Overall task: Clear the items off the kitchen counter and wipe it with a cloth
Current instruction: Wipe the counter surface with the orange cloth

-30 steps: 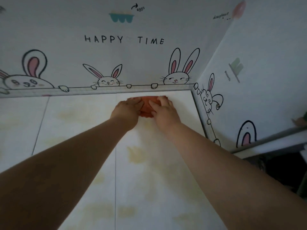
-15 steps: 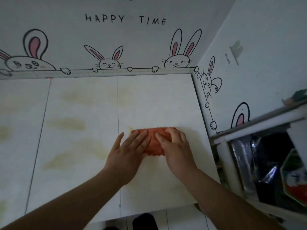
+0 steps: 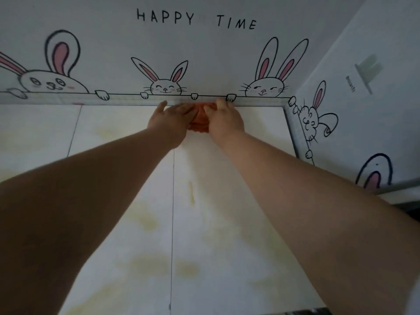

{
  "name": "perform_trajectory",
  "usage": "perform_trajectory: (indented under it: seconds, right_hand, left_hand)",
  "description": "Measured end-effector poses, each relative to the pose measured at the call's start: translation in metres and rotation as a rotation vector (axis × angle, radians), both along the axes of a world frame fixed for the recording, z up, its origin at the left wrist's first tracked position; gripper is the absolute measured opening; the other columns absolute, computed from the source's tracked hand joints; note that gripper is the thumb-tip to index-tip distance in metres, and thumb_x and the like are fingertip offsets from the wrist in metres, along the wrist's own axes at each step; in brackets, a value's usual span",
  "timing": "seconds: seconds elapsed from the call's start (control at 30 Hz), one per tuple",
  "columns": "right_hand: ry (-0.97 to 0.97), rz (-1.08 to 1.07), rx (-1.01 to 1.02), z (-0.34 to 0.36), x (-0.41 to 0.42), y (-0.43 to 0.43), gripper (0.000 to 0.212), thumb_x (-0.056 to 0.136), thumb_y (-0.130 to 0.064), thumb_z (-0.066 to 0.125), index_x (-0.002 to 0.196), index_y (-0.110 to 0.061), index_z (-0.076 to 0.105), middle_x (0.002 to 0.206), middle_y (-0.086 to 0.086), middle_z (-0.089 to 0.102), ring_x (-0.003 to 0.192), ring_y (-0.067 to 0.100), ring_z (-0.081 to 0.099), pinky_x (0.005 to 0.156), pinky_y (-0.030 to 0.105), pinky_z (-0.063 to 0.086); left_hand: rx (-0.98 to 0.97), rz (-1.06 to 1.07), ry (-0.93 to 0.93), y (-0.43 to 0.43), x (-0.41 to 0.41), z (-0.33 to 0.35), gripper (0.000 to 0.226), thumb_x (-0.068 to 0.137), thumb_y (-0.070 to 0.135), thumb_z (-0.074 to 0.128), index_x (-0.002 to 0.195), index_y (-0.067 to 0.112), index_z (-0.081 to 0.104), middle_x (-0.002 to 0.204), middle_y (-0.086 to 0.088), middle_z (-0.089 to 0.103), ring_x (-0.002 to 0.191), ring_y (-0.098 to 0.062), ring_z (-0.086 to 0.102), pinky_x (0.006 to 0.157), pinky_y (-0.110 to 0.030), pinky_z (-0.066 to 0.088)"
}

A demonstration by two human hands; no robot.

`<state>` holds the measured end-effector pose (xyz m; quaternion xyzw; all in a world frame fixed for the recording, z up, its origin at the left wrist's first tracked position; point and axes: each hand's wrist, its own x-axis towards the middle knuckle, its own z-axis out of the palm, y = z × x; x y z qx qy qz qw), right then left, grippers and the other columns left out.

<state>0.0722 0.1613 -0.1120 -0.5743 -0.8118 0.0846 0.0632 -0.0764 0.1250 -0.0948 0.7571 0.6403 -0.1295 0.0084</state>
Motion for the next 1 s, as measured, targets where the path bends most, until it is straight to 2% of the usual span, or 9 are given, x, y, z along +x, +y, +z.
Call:
perform_trajectory:
  seconds: [0.1,0.23,0.3,0.43,0.57,0.7,0.83,0.9,1.0]
  right_hand:
    - [0.042,0.019,-0.014,-0.001,0.003,-0.008,0.042,0.093,-0.016,0.05,0.135,-0.021,0.049,0.137,0.01,0.043,0.124,0.029,0.037,0.097,0.035,0.035]
    - [0.124,0.015,-0.04,0.0,0.017,-0.059,0.037,0.094,-0.026,0.052,0.129,-0.017,0.053,0.128,0.014,0.048,0.117,0.031,0.043,0.095,0.037,0.04]
    - [0.044,0.075,0.038,-0.002,0.022,-0.098,0.038,0.09,-0.024,0.056,0.127,-0.016,0.057,0.121,0.016,0.053,0.112,0.035,0.048,0.091,0.04,0.047]
    - [-0.031,0.126,0.033,-0.003,0.034,-0.173,0.048,0.08,-0.018,0.063,0.127,-0.021,0.058,0.115,0.01,0.056,0.108,0.032,0.051,0.091,0.038,0.048]
    - [-0.061,0.129,-0.025,-0.004,0.036,-0.222,0.054,0.079,-0.016,0.057,0.132,-0.023,0.052,0.127,0.011,0.053,0.121,0.034,0.047,0.103,0.041,0.043]
    - [-0.02,0.113,-0.008,-0.007,0.027,-0.2,0.052,0.079,-0.015,0.056,0.131,-0.022,0.054,0.133,0.014,0.05,0.123,0.037,0.046,0.104,0.043,0.043]
    - [-0.021,0.128,0.087,-0.009,-0.002,-0.127,0.046,0.083,-0.019,0.044,0.127,-0.02,0.058,0.13,0.017,0.052,0.115,0.039,0.049,0.099,0.042,0.044]
    - [-0.073,0.129,0.104,-0.005,-0.02,-0.086,0.044,0.087,-0.02,0.045,0.131,-0.022,0.053,0.139,0.016,0.043,0.118,0.038,0.043,0.1,0.041,0.038]
    - [-0.165,0.13,0.144,0.001,-0.046,-0.036,0.043,0.09,-0.021,0.047,0.133,-0.02,0.047,0.148,0.012,0.03,0.128,0.035,0.031,0.105,0.041,0.027]
  left_hand:
    - [-0.021,0.01,-0.037,-0.007,0.004,-0.004,0.068,0.093,0.014,0.044,0.151,0.019,0.009,0.16,0.001,0.008,0.145,-0.021,0.018,0.118,-0.041,0.012]
    - [-0.086,0.014,-0.127,-0.053,0.011,-0.007,0.056,0.1,0.035,0.029,0.151,0.015,0.012,0.16,-0.003,0.009,0.146,-0.026,0.011,0.117,-0.04,0.014]
    - [-0.11,0.013,-0.178,-0.09,0.011,-0.008,0.056,0.1,0.04,0.026,0.15,0.016,0.018,0.159,-0.004,0.014,0.146,-0.027,0.013,0.116,-0.038,0.013]
    - [0.001,-0.041,-0.236,-0.181,0.015,-0.011,0.062,0.092,0.042,0.029,0.134,0.0,0.049,0.141,-0.018,0.048,0.133,-0.035,0.041,0.114,-0.044,0.024]
    - [-0.06,-0.025,-0.267,-0.245,0.022,-0.016,0.074,0.092,0.05,0.025,0.142,-0.004,0.034,0.15,-0.023,0.032,0.14,-0.036,0.027,0.114,-0.048,0.017]
    - [-0.054,-0.005,-0.277,-0.223,0.013,-0.025,0.074,0.097,0.051,0.011,0.14,-0.002,0.038,0.15,-0.021,0.033,0.139,-0.037,0.029,0.109,-0.05,0.02]
    - [0.01,0.001,-0.182,-0.15,-0.012,-0.032,0.074,0.097,0.05,0.011,0.135,-0.002,0.047,0.143,-0.022,0.044,0.131,-0.037,0.044,0.107,-0.053,0.026]
    - [0.02,0.003,-0.166,-0.106,-0.025,-0.027,0.069,0.097,0.05,0.016,0.143,0.002,0.034,0.152,-0.018,0.03,0.14,-0.031,0.032,0.112,-0.055,0.018]
    - [-0.045,0.101,-0.141,-0.043,-0.043,-0.022,0.068,0.095,0.055,0.012,0.151,0.018,-0.003,0.16,-0.002,-0.007,0.147,-0.018,-0.007,0.115,-0.055,-0.005]
